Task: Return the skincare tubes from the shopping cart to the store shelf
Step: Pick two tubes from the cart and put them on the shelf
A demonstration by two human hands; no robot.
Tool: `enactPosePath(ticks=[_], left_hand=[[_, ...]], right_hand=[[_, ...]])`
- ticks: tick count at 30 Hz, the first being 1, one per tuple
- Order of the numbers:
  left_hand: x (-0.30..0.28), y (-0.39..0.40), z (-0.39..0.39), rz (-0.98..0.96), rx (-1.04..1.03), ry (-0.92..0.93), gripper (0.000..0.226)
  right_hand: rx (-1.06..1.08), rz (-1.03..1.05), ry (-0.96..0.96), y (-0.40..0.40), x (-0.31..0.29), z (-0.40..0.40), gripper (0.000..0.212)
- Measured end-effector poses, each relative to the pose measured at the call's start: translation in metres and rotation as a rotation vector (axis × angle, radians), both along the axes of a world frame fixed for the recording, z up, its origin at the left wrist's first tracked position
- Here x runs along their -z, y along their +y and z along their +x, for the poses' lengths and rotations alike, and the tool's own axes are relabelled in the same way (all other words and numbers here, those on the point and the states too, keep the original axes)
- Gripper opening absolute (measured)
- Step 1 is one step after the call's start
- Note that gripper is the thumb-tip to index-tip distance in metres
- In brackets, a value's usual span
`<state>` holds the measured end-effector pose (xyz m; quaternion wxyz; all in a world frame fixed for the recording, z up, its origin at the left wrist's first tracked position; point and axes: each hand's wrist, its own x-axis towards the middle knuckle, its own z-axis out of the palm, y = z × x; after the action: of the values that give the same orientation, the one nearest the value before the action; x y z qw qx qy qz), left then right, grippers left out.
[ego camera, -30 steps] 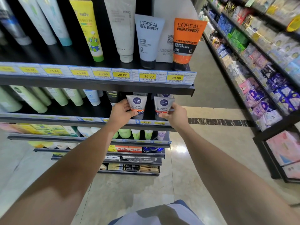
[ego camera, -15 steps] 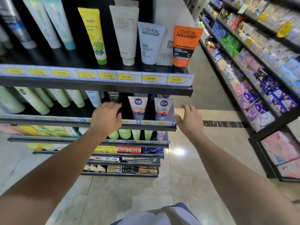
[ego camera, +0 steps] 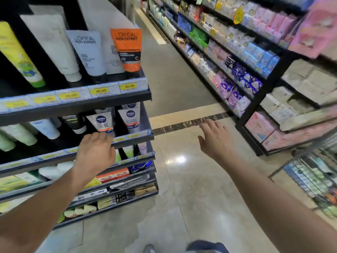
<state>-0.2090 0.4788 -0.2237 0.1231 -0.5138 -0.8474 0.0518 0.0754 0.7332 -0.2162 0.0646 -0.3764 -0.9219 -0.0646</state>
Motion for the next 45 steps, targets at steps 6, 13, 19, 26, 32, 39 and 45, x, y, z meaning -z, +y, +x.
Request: enactPosePath(ticks=[6,13,19,26,32,39,45], left_hand=[[-0.011,0.103,0.108,-0.073,0.092,-0.02,0.038],[-0.019,0.237,0.283,-0.067,0.327,-0.064,0.04],[-0.033,0.332,0.421,-0.008,0.55,-0.068,0.05],[-0.04,0.423,0.537,0.029,0.734,-0.171,0.035],[-0.023,0.515,0.605,0.02,0.914,-0.189,0.038],[0.01,0.638,0.672,-0.122,1.031,-0.253,0.036],[0.051,0.704,0.709,-0.259,1.041,-0.352,0.036]], right_hand=[[0.139,-0.026,0.017,0.041,0.0,0.12,0.043],[0.335,-0.04,0.075,0.09,-0.001,0.285,0.039],[0.458,-0.017,0.107,0.126,-0.004,0.396,0.038],[0.627,-0.022,0.198,0.171,0.004,0.489,0.035],[0.756,0.012,0.171,0.232,0.024,0.565,0.036],[0.924,-0.077,0.157,0.31,0.041,0.641,0.044],[0.902,-0.283,0.304,0.357,0.081,0.666,0.041]])
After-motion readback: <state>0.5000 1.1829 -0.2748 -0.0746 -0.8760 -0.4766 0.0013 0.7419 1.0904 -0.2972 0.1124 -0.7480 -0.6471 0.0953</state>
